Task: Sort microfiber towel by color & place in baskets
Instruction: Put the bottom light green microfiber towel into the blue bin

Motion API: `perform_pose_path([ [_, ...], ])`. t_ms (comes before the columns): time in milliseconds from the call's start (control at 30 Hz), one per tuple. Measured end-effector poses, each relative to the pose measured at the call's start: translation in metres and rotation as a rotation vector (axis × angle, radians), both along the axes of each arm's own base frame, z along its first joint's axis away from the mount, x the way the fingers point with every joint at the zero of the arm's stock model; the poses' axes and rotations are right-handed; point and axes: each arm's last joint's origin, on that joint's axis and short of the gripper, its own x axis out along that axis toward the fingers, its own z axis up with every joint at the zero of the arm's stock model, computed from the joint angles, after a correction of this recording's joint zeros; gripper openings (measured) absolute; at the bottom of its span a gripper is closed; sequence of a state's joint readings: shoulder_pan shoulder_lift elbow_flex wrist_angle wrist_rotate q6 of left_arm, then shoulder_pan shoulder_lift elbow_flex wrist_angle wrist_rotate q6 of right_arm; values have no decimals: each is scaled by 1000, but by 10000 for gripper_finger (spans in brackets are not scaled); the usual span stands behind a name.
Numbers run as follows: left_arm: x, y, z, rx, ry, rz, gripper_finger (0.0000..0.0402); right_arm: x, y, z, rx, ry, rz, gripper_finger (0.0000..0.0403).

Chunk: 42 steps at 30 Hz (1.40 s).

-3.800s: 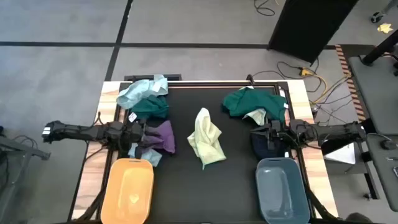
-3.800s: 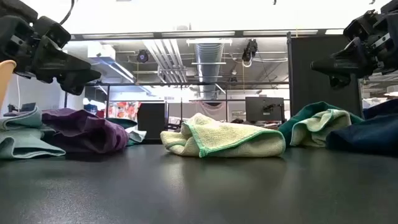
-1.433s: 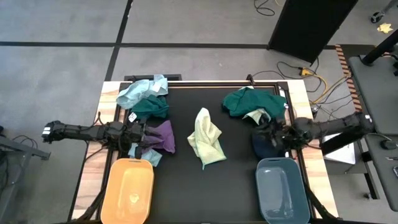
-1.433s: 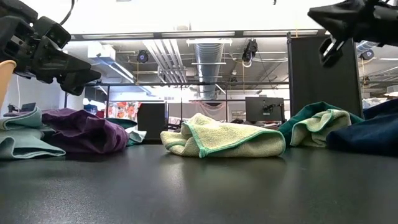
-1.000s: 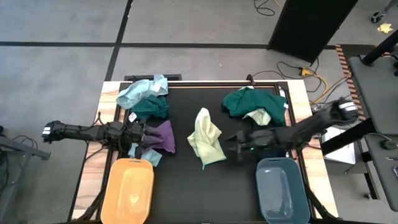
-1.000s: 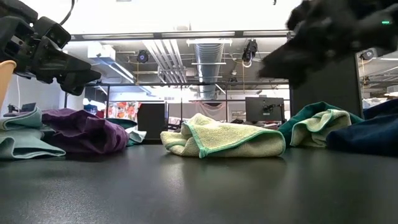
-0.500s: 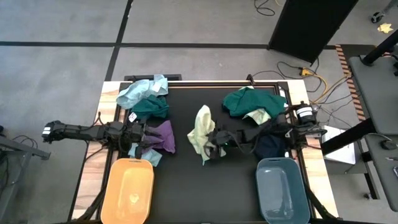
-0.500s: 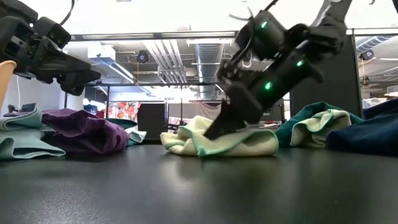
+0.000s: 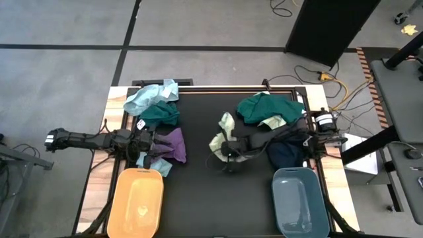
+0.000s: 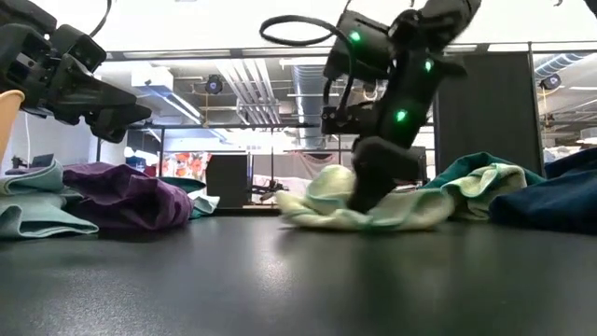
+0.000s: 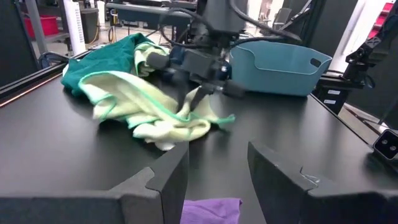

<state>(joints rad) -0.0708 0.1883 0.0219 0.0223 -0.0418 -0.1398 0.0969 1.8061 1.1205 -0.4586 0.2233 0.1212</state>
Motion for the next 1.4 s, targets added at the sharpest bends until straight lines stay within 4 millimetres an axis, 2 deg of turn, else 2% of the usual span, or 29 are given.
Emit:
perform_pose_path([
  [133, 0, 0, 0, 0, 0, 0, 151, 3, 30, 34, 17, 122, 39, 22],
  [267, 0, 0, 0, 0, 0, 0, 151, -5, 67, 86, 11, 175, 82, 20],
  [333, 0, 0, 0, 0, 0, -1, 151, -16, 87, 114, 24, 178, 106, 20],
  [433, 0, 0, 0, 0, 0, 0, 151, -39, 113, 153, 122, 167, 92, 20],
  [567, 0, 0, 0, 0, 0, 0, 151, -76, 138, 192, 387, 169, -25, 22],
  [667, 0, 0, 0, 0, 0, 0, 151, -110, 150, 213, 508, 197, -178, 22],
  [767, 0, 0, 0, 0, 1, 0, 151, -149, 152, 224, 498, 303, -385, 22],
  [833, 0, 0, 0, 0, 2, 0, 151, -171, 153, 228, 464, 362, -518, 22],
  [900, 0, 0, 0, 0, 1, 0, 151, -188, 155, 229, 503, 324, -550, 22],
  [967, 0, 0, 0, 0, 2, 0, 151, -203, 156, 224, 469, 320, -635, 22],
  [1033, 0, 0, 0, 0, 0, 0, 151, -214, 159, 210, 419, 387, -668, 22],
  [1133, 0, 0, 0, 0, 0, 1, 151, -214, 169, 183, 410, 409, -645, 22],
  [1267, 0, 0, 0, 0, -1, 0, 151, -202, 182, 148, 440, 362, -542, 22],
  [1400, 0, 0, 0, 0, -1, 0, 151, -194, 187, 114, 336, 382, -545, 22],
])
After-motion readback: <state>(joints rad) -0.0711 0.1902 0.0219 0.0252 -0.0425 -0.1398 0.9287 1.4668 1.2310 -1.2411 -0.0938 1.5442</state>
